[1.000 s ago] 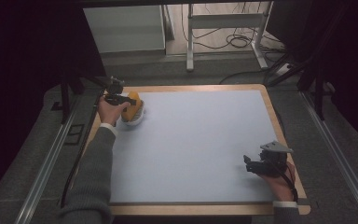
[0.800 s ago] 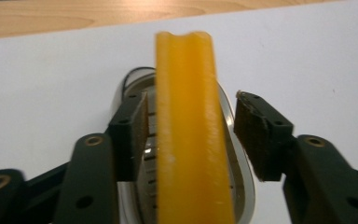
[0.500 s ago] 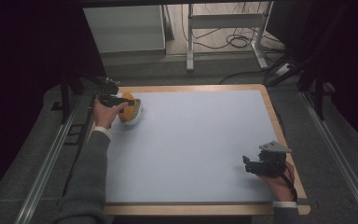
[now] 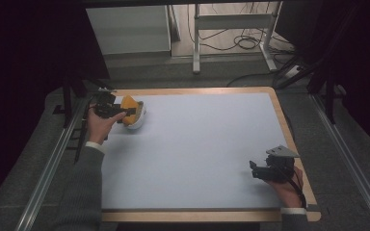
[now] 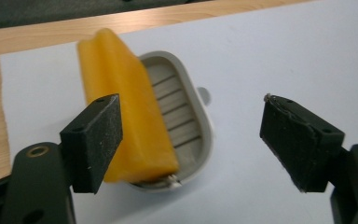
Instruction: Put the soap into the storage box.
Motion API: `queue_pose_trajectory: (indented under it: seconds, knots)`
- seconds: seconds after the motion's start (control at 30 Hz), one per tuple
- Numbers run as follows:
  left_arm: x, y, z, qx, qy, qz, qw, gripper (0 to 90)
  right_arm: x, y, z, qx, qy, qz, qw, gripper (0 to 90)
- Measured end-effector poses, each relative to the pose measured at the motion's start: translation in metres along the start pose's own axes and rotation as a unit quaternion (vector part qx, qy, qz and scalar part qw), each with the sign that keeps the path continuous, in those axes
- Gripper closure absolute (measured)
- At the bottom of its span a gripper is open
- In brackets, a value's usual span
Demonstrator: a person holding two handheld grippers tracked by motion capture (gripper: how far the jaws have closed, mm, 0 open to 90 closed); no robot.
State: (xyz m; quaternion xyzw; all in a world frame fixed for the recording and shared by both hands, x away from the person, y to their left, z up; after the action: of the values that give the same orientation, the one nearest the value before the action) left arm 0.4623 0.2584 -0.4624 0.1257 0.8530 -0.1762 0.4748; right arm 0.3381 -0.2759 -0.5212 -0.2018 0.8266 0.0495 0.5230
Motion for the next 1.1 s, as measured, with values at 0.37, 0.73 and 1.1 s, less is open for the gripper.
queue_pose_trajectory:
  seconds: [0.37, 0.73, 1.1]
  knots:
    - [0.026, -0.041, -0.028, 0.079, -0.023, 0.04, 0.9958, 22.5, -0.001, 0.001, 0.0, -0.001, -0.001, -0.001, 1.0, 6.3]
    - [0.081, -0.059, -0.042, 0.097, -0.013, 0.047, 0.9941, 24.3, -0.001, 0.001, -0.001, -0.003, -0.003, -0.003, 1.0, 6.3]
    - [0.118, -0.057, -0.043, 0.096, 0.003, 0.023, 0.9951, 23.9, -0.001, 0.001, 0.001, 0.001, -0.004, -0.004, 1.0, 6.3]
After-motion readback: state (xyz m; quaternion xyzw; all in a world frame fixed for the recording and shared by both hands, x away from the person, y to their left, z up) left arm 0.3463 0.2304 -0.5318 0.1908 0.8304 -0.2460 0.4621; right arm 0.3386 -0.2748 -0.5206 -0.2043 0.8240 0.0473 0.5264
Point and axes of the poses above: each handheld gripper's, and its own axes: z roughly forward along the jaws, x roughly out of its underside, y roughly to its left, the point moved 3 cm from there along z, roughly forward along the jaws, and after that the axes turned 13 degrees about -y, right-handed, at the moved point
